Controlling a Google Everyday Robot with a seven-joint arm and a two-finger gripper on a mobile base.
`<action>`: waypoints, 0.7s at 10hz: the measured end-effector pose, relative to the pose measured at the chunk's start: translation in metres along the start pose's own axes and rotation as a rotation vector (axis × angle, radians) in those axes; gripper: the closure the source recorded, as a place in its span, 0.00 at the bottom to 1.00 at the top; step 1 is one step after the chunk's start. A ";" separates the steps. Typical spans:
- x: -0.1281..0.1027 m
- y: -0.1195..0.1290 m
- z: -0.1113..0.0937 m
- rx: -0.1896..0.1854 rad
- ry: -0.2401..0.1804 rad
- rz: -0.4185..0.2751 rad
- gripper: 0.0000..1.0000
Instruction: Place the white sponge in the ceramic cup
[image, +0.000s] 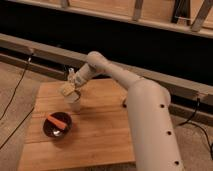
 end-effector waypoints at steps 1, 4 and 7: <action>-0.001 0.000 -0.001 0.000 -0.002 -0.001 0.99; -0.005 -0.001 -0.003 0.006 0.000 -0.002 0.71; -0.008 0.001 -0.004 0.007 0.012 -0.006 0.39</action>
